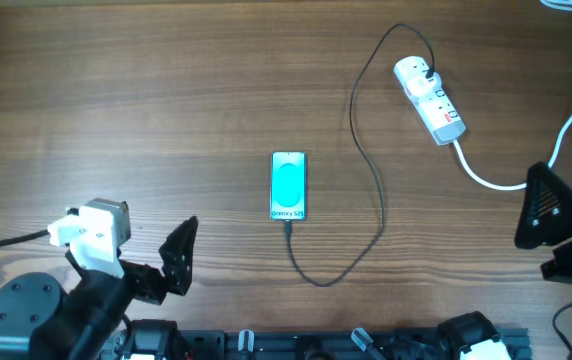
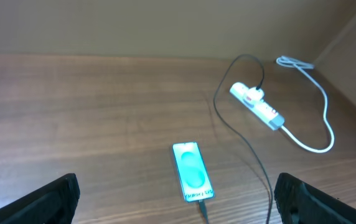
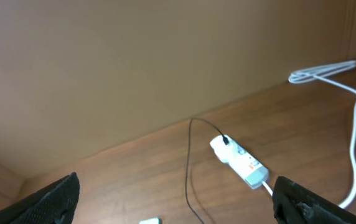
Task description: Plug charger to phone and switch on socket
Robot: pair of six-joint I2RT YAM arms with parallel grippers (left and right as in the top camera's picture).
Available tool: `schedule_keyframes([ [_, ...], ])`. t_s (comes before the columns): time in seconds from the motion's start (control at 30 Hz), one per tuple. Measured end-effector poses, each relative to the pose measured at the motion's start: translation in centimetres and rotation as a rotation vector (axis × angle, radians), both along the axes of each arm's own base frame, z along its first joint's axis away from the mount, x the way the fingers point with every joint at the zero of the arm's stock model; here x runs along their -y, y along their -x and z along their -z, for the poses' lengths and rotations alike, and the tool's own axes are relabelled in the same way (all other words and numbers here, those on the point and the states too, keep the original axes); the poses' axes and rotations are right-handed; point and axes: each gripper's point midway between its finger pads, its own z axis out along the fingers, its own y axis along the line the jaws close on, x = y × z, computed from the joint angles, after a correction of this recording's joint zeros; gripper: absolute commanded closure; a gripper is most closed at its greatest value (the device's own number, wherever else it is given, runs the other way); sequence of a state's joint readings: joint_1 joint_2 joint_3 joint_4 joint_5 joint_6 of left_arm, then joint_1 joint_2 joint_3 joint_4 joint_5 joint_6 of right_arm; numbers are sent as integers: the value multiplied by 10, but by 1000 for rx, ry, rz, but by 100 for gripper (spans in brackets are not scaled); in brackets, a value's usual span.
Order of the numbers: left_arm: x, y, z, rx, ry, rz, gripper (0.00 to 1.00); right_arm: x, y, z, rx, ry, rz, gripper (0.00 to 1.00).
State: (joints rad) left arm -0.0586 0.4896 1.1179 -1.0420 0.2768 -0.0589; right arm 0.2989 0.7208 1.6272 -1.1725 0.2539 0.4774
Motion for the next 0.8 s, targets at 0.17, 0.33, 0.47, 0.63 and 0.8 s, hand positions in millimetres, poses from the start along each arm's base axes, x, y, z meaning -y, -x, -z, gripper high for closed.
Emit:
schedule_keyframes([
  [0.17,-1,8,16,-75,-6,-3,0,0,2,6,-26,7,-3,0],
  [0.33,-2,18,33,-158,-11,-3,0,0,3,10,-43,12,-3,0],
  [0.47,-2,26,46,-219,-14,-3,0,3,10,31,-133,40,-3,0],
  [0.63,-3,34,56,-272,-18,-3,0,9,17,46,-194,68,20,0],
  [0.8,-3,35,58,-282,-18,-3,0,15,9,60,-224,111,61,0],
])
